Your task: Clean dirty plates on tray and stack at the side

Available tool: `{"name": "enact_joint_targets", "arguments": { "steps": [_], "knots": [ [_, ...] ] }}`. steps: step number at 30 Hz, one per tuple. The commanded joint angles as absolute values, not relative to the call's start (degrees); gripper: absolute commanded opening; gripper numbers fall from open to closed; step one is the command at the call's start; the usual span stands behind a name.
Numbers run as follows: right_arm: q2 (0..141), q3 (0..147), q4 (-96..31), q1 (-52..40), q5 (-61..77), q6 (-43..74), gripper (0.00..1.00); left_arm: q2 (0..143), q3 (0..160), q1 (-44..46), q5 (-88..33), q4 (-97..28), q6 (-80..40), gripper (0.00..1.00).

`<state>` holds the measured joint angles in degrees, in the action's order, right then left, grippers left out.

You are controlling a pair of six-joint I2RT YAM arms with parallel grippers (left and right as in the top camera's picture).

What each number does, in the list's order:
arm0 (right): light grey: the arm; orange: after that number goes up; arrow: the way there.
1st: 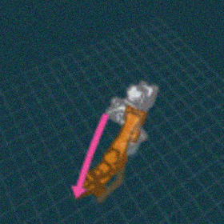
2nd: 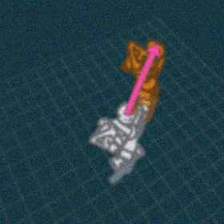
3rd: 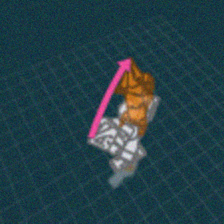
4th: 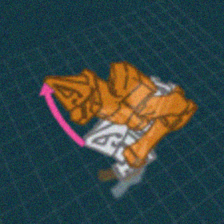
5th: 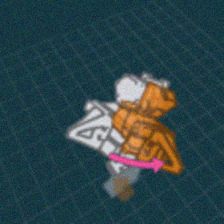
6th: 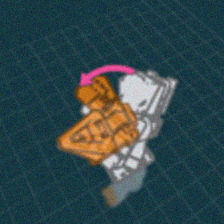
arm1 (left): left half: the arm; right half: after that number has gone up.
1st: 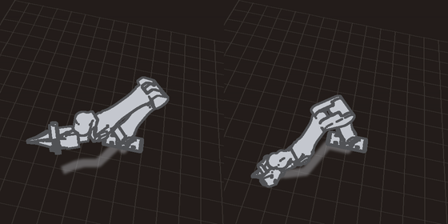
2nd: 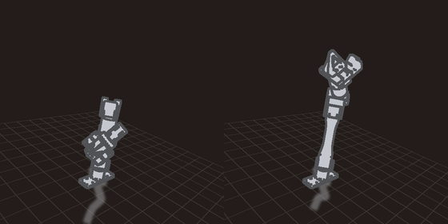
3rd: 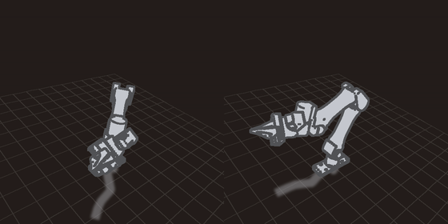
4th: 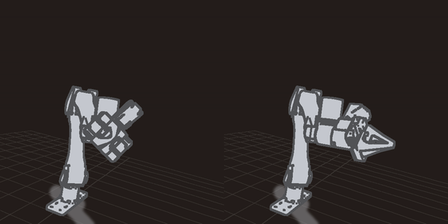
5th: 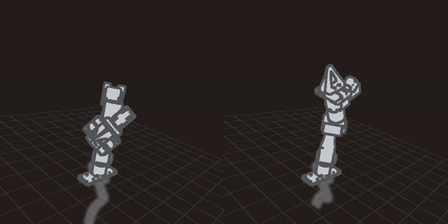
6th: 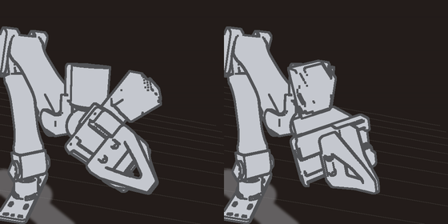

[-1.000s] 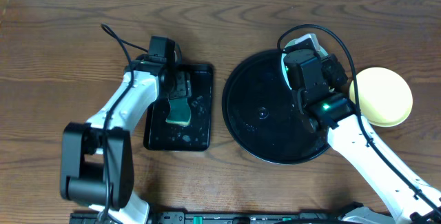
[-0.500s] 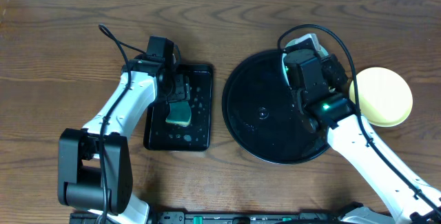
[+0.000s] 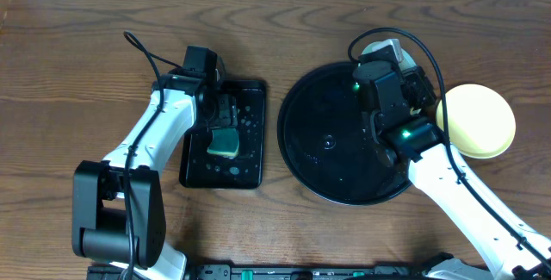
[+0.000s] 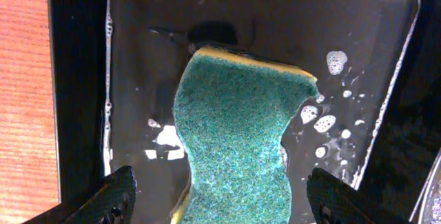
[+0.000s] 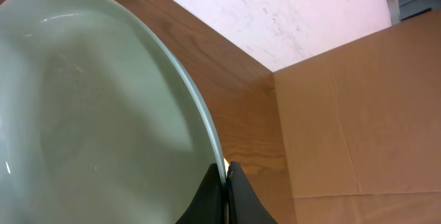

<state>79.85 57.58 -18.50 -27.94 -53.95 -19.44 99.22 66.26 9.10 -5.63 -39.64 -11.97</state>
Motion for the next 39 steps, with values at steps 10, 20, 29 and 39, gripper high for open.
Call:
{"name": "enact_joint_targets", "arguments": {
  "steps": [10,20,29,39],
  "knots": [
    [79.4,58.6,-25.1,-24.9,-44.9,-0.3,0.01,99.2,66.9,9.1,-5.5,-39.9,-11.9,0.8],
    [79.4,58.6,-30.8,-5.3,-26.5,16.3,0.01,99.2,66.8,9.1,-5.5,-39.9,-11.9,0.8],
    [79.7,58.4,-36.3,14.7,-21.7,22.1,0.01,99.2,66.8,9.1,-5.5,-39.9,-11.9,0.8],
    [83.9,58.4,-37.0,26.5,-15.3,22.2,0.01,99.2,66.8,9.1,-5.5,-39.9,-11.9,0.8]
  ]
}}
